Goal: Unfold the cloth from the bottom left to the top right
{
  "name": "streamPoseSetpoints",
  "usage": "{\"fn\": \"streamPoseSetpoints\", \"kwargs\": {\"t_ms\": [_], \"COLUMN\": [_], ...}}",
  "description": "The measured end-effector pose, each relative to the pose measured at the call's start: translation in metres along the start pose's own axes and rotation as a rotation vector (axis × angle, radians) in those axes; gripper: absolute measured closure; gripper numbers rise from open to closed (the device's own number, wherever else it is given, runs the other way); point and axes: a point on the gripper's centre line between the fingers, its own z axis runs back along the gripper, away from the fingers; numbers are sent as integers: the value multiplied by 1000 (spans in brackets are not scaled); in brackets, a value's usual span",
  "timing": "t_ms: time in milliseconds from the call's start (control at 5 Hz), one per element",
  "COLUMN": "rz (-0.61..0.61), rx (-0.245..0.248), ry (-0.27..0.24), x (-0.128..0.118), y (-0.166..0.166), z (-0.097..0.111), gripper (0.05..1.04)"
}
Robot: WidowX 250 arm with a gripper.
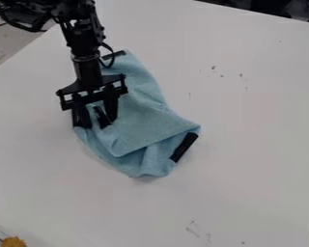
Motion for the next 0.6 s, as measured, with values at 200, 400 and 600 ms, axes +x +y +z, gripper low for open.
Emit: {"fn": "streamPoseSetpoints", "kwargs": {"t_ms": [200, 400, 600], "rz": [3, -2, -19], "rx": [-6, 7, 11], "ry": [-9, -6, 3], "x": [2, 1, 2], "y": [-1, 1, -1], "z": [1, 1, 5], "gripper": [740, 929, 1009]}}
